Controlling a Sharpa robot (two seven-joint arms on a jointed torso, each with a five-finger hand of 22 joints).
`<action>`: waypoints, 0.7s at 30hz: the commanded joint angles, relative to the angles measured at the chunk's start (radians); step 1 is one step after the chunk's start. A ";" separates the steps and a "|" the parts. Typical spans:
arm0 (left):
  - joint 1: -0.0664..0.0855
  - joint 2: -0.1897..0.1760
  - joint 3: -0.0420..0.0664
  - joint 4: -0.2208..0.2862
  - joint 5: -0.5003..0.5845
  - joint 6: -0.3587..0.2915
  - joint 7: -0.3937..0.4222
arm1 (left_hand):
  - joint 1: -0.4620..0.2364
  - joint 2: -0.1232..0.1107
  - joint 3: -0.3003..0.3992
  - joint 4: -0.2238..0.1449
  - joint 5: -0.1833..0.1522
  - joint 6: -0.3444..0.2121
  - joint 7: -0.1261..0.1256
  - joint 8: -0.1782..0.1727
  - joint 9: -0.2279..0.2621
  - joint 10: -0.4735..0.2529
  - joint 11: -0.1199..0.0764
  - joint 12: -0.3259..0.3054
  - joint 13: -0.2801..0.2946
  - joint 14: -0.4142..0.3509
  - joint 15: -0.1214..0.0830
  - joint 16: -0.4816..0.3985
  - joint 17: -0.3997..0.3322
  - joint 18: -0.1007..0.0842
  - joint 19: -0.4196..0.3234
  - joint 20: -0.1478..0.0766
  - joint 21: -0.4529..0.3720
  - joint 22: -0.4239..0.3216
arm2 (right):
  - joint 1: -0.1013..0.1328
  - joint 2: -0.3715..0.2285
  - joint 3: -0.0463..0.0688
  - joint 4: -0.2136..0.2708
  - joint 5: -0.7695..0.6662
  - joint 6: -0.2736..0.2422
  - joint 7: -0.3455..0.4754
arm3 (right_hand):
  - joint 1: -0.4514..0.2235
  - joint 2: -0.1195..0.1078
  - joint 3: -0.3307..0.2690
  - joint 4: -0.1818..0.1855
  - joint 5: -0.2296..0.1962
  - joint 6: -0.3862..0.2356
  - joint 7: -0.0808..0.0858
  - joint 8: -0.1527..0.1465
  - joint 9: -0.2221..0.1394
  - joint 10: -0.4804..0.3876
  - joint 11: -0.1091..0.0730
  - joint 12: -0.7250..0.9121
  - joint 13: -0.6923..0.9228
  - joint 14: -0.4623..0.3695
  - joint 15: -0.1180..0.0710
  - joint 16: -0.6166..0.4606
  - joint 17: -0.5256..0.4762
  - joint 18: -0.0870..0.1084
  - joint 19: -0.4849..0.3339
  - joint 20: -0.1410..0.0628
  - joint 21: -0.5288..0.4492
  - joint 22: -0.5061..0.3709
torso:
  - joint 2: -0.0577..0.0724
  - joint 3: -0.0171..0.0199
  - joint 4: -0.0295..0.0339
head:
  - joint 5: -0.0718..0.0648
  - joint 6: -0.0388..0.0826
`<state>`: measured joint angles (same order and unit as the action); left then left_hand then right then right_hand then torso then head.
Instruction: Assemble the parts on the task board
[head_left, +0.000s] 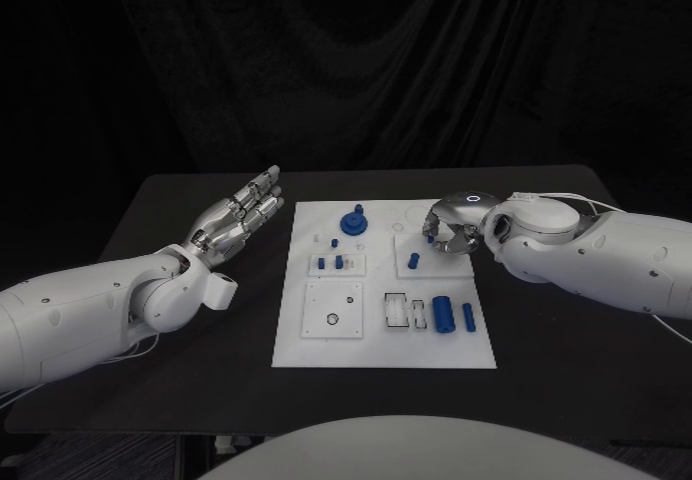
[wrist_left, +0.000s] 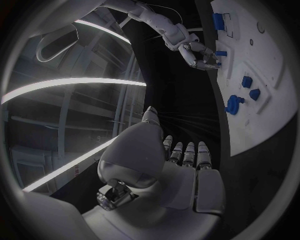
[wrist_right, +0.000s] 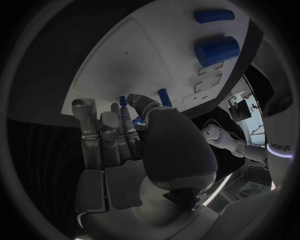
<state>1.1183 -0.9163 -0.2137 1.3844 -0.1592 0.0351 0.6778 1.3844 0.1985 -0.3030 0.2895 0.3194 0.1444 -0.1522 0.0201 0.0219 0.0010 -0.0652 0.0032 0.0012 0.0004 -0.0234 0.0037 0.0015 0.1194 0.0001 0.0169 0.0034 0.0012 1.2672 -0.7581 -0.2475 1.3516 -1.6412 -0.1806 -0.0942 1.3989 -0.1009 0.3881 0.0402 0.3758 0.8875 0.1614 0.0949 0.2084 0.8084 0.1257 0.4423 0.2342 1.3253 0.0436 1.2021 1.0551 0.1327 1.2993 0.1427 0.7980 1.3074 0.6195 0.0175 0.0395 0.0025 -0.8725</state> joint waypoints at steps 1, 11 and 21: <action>-0.002 0.002 0.001 0.001 0.008 0.014 0.139 | 0.015 0.003 0.006 0.000 0.011 -0.008 0.001 -0.001 -0.002 0.000 0.022 -0.003 -0.001 0.000 0.030 -0.004 -0.002 -0.016 0.000 0.026 -0.003 -0.001 | -0.006 0.005 0.001 -0.008 0.003 -0.004 0.004 | 0.013 0.001 0.008 0.001 0.005 0.013 0.001 0.010 0.004 0.013 -0.002 -0.004 -0.003 0.005 -0.004 0.007 0.003 0.002 0.004 -0.004 0.009 0.086 | 0.000 -0.0005 -0.0009 | 0.002 0.000; -0.004 0.002 0.001 -0.002 0.008 0.024 0.131 | 0.031 0.004 0.011 -0.001 0.028 -0.009 0.002 -0.001 -0.002 0.000 0.034 -0.003 -0.001 0.000 0.053 -0.004 -0.002 -0.014 0.000 0.050 -0.003 -0.001 | -0.020 0.023 0.001 -0.039 0.003 -0.004 0.008 | 0.028 0.012 0.020 -0.014 0.014 0.046 -0.004 0.027 0.019 0.037 -0.007 -0.009 -0.012 0.008 -0.009 0.009 0.004 0.001 0.007 -0.009 0.018 0.088 | 0.000 -0.0010 -0.0006 | 0.004 0.000; -0.010 0.003 0.001 -0.003 0.008 0.039 0.122 | 0.053 0.008 0.019 -0.004 0.053 -0.012 0.007 -0.001 -0.002 0.000 0.046 -0.003 -0.001 0.000 0.076 -0.004 -0.002 -0.009 0.000 0.079 -0.003 -0.001 | -0.028 0.028 0.002 -0.052 0.003 -0.035 0.019 | 0.041 0.026 0.023 -0.031 0.011 0.089 -0.005 0.051 0.044 0.094 -0.022 -0.004 -0.019 0.018 -0.022 0.017 0.012 -0.002 0.018 -0.019 0.049 0.094 | 0.001 -0.0023 0.0006 | 0.006 0.000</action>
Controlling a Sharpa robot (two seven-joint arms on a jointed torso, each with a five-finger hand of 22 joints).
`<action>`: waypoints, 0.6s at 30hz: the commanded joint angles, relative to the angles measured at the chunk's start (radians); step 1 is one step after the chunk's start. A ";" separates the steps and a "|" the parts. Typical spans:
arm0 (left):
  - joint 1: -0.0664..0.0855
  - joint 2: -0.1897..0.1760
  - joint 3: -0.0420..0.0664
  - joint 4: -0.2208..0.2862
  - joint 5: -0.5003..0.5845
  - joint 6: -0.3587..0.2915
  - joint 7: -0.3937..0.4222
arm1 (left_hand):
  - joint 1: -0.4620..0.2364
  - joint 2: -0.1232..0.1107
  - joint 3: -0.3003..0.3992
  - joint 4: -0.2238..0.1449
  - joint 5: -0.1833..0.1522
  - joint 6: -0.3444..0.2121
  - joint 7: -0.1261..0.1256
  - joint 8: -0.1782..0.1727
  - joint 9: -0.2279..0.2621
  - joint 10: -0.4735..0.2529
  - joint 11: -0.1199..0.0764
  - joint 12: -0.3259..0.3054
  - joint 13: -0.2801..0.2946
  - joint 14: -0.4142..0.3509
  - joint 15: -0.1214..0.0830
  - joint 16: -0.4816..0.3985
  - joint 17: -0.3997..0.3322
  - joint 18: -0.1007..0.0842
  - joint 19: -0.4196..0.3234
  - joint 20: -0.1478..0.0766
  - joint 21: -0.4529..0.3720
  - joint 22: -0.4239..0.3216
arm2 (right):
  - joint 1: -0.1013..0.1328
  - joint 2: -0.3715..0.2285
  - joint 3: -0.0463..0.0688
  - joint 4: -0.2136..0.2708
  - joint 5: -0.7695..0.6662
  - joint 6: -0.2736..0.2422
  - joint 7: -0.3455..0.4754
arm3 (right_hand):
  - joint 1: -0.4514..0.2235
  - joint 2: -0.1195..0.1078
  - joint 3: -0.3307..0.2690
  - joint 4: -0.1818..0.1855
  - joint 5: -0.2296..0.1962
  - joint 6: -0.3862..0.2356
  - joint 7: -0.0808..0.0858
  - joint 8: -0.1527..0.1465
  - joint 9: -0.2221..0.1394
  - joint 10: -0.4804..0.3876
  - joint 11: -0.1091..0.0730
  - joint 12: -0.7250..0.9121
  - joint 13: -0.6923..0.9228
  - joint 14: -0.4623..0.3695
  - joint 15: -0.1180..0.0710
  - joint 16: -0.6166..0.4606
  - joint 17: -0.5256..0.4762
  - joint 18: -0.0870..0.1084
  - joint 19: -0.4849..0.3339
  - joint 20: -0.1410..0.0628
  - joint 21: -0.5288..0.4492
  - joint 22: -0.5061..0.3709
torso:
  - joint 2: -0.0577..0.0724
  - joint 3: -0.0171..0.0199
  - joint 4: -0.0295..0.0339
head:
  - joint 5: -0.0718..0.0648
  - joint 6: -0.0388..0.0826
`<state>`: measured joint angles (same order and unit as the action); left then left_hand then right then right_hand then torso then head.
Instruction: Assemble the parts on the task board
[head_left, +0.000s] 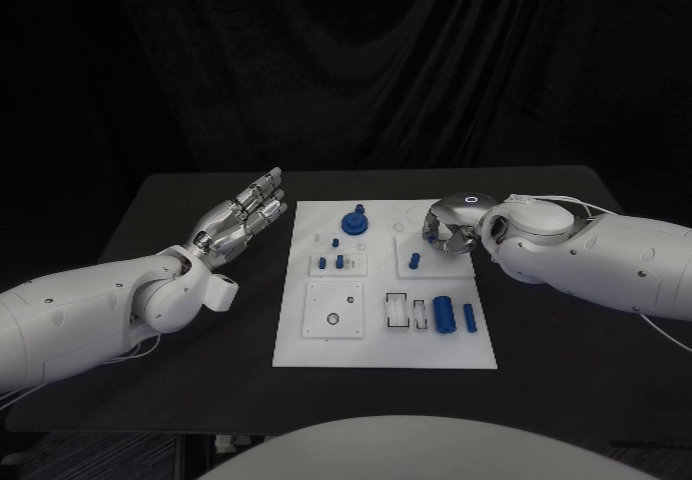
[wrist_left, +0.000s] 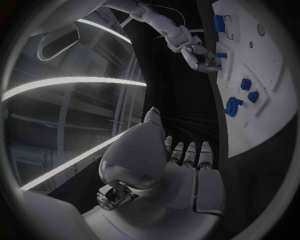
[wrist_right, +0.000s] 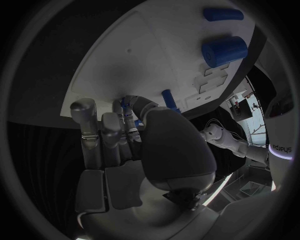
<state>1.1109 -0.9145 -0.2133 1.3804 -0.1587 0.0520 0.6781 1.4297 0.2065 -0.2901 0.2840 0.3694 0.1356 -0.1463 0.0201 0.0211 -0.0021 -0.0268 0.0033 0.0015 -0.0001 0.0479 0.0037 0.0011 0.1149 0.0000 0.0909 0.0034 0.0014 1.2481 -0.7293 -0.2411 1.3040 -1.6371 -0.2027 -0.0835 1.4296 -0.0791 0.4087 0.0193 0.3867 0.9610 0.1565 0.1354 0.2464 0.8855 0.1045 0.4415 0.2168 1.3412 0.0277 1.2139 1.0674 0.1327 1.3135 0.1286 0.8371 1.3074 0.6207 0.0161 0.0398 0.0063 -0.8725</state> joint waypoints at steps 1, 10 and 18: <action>-0.005 0.001 0.001 0.002 0.008 0.023 0.121 | 0.011 0.001 0.008 0.001 0.008 -0.004 0.003 -0.001 -0.001 0.003 0.011 -0.003 -0.001 0.000 0.009 -0.004 -0.001 -0.002 0.000 0.012 -0.003 -0.001 | -0.009 0.000 -0.004 -0.005 -0.001 -0.019 0.010 | 0.015 0.007 0.003 -0.015 -0.001 0.024 0.000 0.016 0.010 0.025 -0.003 -0.002 -0.001 0.004 -0.008 0.006 0.002 -0.003 0.006 -0.007 0.015 0.095 | 0.000 -0.0010 0.0003 | 0.002 0.000; -0.022 -0.001 0.001 0.002 0.008 0.028 0.113 | 0.021 0.005 0.013 0.000 0.024 -0.005 0.007 -0.001 -0.001 0.003 0.019 -0.003 -0.001 0.000 0.024 -0.004 -0.001 0.004 0.000 0.032 -0.003 -0.001 | -0.010 -0.002 -0.003 -0.004 -0.001 -0.054 0.015 | 0.031 0.023 -0.004 -0.033 -0.025 0.052 -0.005 0.033 0.038 0.086 -0.016 0.000 -0.004 0.014 -0.018 0.010 0.008 -0.007 0.015 -0.017 0.044 0.100 | 0.002 -0.0027 0.0021 | 0.003 0.000; -0.026 -0.004 0.001 0.002 0.008 0.029 0.104 | 0.028 0.007 0.016 -0.002 0.035 -0.006 0.009 -0.001 -0.002 0.003 0.023 -0.003 -0.001 0.000 0.031 -0.004 -0.001 0.007 0.000 0.042 -0.003 -0.001 | -0.008 -0.014 0.001 0.015 -0.001 -0.082 0.010 | 0.031 0.023 -0.011 -0.036 -0.034 0.059 -0.010 0.038 0.049 0.103 -0.020 -0.004 -0.006 0.015 -0.021 0.008 0.007 -0.007 0.015 -0.020 0.047 0.100 | 0.001 -0.0031 0.0006 | 0.008 0.000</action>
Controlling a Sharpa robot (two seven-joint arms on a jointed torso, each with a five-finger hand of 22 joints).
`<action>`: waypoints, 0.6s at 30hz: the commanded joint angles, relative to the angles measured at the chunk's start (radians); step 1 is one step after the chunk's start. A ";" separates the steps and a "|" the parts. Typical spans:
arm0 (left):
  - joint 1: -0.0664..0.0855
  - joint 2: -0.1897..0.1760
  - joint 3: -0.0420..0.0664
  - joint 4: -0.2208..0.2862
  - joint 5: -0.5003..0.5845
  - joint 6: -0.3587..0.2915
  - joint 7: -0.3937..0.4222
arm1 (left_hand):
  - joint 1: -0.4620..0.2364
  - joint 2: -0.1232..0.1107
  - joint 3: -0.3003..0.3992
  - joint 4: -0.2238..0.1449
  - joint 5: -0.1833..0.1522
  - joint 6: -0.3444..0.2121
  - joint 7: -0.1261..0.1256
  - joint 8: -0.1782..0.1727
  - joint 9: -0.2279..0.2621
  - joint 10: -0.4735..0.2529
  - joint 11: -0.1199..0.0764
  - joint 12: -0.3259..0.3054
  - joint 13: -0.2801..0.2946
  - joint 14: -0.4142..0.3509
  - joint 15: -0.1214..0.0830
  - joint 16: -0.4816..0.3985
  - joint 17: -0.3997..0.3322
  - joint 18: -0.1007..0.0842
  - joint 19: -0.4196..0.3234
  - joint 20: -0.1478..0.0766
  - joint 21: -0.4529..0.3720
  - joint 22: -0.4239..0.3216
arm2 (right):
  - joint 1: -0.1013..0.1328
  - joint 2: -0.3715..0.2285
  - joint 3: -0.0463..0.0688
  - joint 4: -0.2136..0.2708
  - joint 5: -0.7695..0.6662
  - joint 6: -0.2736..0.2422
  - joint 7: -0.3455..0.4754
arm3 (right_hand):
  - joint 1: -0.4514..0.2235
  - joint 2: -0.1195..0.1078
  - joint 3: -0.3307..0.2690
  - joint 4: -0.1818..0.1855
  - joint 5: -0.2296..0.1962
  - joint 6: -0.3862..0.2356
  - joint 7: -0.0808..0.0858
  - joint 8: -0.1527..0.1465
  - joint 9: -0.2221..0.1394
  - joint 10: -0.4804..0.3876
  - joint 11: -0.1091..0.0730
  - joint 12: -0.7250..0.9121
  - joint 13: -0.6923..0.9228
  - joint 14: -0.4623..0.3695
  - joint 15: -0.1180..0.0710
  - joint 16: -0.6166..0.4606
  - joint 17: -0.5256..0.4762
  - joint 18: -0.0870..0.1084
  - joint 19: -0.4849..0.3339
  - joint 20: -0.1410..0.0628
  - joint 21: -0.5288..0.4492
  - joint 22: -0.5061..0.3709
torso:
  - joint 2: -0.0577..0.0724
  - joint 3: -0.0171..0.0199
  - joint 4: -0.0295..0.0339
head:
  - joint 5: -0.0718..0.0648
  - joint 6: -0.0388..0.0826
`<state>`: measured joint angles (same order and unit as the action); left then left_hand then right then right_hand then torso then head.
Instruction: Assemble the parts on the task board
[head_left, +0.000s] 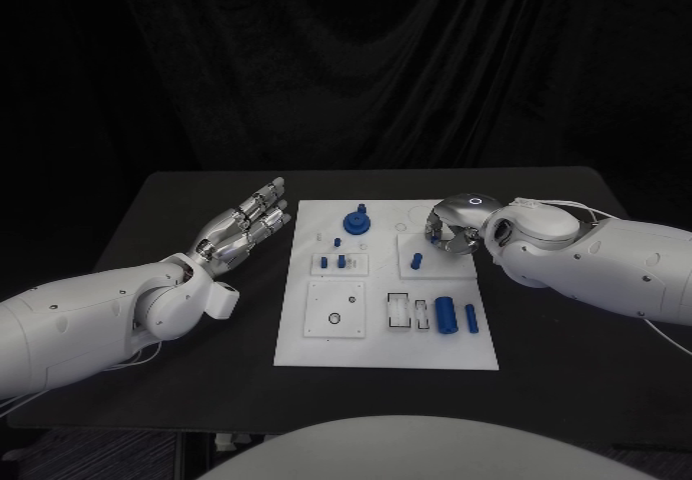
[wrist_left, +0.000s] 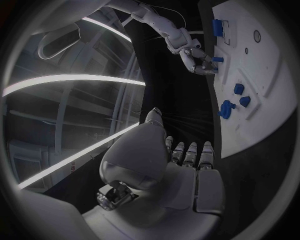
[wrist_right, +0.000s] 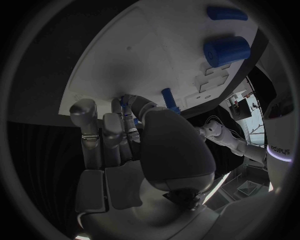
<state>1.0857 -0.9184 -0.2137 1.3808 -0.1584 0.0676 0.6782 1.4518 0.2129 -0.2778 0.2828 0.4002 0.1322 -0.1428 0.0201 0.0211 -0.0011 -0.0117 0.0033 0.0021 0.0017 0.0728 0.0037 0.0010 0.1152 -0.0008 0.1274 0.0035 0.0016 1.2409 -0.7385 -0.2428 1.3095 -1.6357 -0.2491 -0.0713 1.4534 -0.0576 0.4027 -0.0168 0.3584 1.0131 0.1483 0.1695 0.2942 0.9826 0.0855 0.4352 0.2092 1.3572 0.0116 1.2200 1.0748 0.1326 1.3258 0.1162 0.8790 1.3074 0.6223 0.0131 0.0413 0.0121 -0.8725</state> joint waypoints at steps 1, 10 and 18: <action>-0.001 0.000 0.001 0.001 0.007 0.014 0.103 | 0.008 0.001 0.005 -0.001 0.008 -0.003 0.006 -0.001 -0.002 0.003 0.008 -0.003 -0.002 -0.002 0.008 -0.004 -0.001 0.007 0.001 0.008 -0.003 -0.002 | 0.002 -0.009 0.003 0.016 -0.002 -0.040 -0.003 | 0.008 0.001 -0.005 -0.001 -0.006 0.008 -0.002 0.004 0.002 0.008 -0.002 0.002 0.001 -0.001 -0.006 0.001 -0.003 -0.007 0.002 -0.008 0.005 0.100 | -0.001 -0.0002 -0.0015 | 0.004 0.000; -0.002 -0.001 0.001 0.005 0.008 0.012 0.098 | 0.013 0.001 0.007 -0.003 0.013 -0.005 0.007 -0.001 -0.002 0.003 0.011 -0.003 -0.002 -0.002 0.015 -0.004 -0.001 0.009 0.001 0.016 -0.003 -0.002 | 0.060 -0.049 0.006 0.103 -0.002 -0.057 -0.022 | 0.014 -0.001 -0.007 -0.007 -0.006 0.010 -0.004 0.005 0.008 0.015 -0.004 -0.001 0.000 -0.002 -0.008 -0.001 -0.005 -0.007 0.001 -0.010 0.004 0.099 | -0.001 -0.0016 -0.0001 | 0.014 0.000; -0.002 -0.005 0.001 0.008 0.008 0.006 0.097 | 0.014 0.002 0.007 -0.003 0.013 -0.003 0.008 -0.001 -0.001 0.004 0.013 -0.003 -0.001 -0.002 0.015 -0.004 -0.001 0.009 0.001 0.017 -0.003 -0.002 | 0.109 -0.115 0.005 0.262 -0.010 -0.029 -0.037 | 0.014 -0.007 -0.010 -0.010 -0.002 0.006 -0.004 0.003 0.010 0.021 -0.005 -0.004 -0.001 0.000 -0.009 0.000 -0.001 -0.007 0.001 -0.011 0.007 0.100 | 0.000 -0.0028 -0.0005 | 0.029 0.000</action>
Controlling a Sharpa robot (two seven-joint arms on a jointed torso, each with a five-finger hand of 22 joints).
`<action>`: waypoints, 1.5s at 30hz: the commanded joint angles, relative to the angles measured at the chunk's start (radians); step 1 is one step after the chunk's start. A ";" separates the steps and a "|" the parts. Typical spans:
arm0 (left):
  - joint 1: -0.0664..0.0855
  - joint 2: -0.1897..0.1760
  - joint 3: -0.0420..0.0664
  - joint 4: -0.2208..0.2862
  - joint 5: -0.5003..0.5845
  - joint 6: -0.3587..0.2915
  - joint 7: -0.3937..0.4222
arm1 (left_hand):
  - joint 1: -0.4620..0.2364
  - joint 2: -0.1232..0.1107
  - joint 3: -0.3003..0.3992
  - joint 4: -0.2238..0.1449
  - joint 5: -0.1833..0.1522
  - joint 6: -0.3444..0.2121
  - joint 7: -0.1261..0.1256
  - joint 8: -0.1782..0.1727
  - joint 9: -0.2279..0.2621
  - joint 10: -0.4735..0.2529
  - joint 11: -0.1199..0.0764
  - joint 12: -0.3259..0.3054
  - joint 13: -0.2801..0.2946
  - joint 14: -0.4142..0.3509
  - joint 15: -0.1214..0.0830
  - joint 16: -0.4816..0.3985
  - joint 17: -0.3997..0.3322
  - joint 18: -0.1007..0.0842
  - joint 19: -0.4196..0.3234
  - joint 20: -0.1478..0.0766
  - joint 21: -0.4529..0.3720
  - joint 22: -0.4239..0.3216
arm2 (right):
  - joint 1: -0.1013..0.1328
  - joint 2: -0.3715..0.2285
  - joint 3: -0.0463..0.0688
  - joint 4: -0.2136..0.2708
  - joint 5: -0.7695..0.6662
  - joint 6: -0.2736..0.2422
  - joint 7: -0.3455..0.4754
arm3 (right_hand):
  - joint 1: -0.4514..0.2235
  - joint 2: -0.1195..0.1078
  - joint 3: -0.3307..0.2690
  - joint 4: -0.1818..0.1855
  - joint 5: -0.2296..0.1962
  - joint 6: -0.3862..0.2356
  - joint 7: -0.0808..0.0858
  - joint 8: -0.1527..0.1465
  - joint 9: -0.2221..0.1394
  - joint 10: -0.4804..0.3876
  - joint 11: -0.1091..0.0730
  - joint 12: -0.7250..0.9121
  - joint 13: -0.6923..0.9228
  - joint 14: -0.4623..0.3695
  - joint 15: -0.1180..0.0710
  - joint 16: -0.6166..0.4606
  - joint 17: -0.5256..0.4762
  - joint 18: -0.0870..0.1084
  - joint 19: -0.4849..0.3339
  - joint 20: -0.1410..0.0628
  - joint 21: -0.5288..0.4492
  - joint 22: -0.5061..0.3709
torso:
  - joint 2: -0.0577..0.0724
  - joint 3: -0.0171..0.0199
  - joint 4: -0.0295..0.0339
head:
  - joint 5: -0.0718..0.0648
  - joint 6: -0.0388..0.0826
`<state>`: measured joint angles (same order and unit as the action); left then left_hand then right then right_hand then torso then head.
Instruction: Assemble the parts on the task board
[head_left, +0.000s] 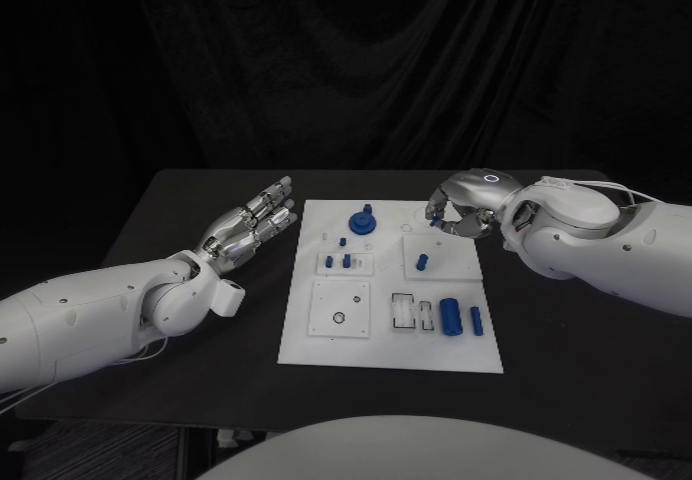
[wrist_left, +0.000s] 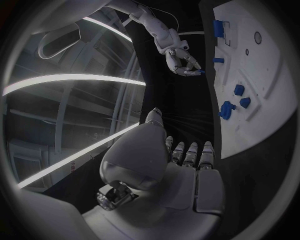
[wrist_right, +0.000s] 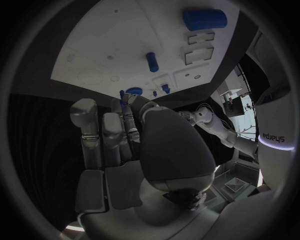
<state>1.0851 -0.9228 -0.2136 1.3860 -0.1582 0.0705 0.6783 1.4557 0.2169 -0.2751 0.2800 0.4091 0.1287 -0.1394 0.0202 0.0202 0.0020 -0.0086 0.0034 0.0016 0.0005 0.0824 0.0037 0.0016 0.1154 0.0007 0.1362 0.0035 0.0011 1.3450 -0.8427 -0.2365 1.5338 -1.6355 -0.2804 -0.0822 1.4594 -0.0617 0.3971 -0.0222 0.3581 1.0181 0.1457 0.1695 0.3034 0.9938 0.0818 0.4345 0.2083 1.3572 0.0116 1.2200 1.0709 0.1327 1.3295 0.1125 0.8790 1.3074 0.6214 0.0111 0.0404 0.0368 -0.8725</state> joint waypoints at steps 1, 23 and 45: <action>-0.001 0.000 0.001 0.003 0.007 0.003 0.097 | 0.010 -0.002 0.004 0.000 0.004 0.000 0.005 -0.001 -0.001 0.001 0.010 -0.003 -0.001 0.000 0.005 -0.004 -0.002 0.009 -0.001 0.008 -0.003 -0.001 | 0.008 -0.016 -0.002 0.058 -0.012 0.009 -0.027 | 0.008 -0.003 -0.005 -0.005 -0.002 0.001 -0.001 0.003 0.001 0.010 -0.001 -0.003 0.000 0.000 -0.009 0.000 0.002 -0.008 -0.002 -0.008 0.007 0.100 | 0.001 -0.0007 0.0007 | 0.005 0.000; -0.001 0.005 0.001 0.001 0.007 0.003 0.097 | 0.011 -0.002 0.005 0.001 0.005 -0.001 0.006 -0.001 -0.001 0.000 0.012 -0.003 -0.001 0.000 0.003 -0.004 -0.002 0.009 -0.001 0.007 -0.003 -0.001 | -0.116 0.100 -0.011 0.154 -0.180 0.085 -0.023 | 0.009 -0.013 -0.009 -0.012 -0.002 -0.005 -0.001 -0.003 0.007 0.015 -0.001 -0.012 -0.003 0.002 -0.010 0.000 0.003 -0.008 -0.003 -0.009 0.009 0.100 | 0.002 -0.0008 0.0014 | 0.076 0.000; -0.003 0.020 0.001 -0.012 0.007 0.017 0.085 | 0.020 0.005 0.011 -0.002 0.013 -0.003 0.013 -0.001 -0.001 -0.002 0.016 -0.003 -0.002 0.000 0.001 -0.004 -0.002 0.012 -0.001 0.007 -0.003 -0.001 | -0.176 0.229 -0.010 0.047 -0.248 0.005 -0.007 | 0.009 -0.015 -0.010 -0.015 -0.006 -0.006 -0.001 -0.006 0.010 0.027 -0.002 -0.014 -0.004 0.009 -0.010 0.010 0.016 -0.011 0.004 -0.010 0.028 0.104 | 0.002 -0.0023 0.0017 | 0.088 0.000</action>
<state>1.0840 -0.9046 -0.2136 1.3738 -0.1577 0.0740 0.6786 1.4650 0.2183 -0.2699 0.2797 0.4177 0.1252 -0.1358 0.0202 0.0203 -0.0019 0.0019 0.0034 0.0010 0.0004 0.0823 0.0037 0.0013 0.1155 0.0007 0.1361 0.0035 0.0013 1.1721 -0.6151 -0.2470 1.5829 -1.8603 -0.2443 -0.0907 1.4683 -0.0714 0.3887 -0.0304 0.3543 1.0178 0.1457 0.1691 0.3123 1.0114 0.0786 0.4227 0.2028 1.3642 0.0046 1.2250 1.0855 0.1326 1.3296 0.1054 0.9022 1.3073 0.6233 0.0090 0.0438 0.1236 -0.8725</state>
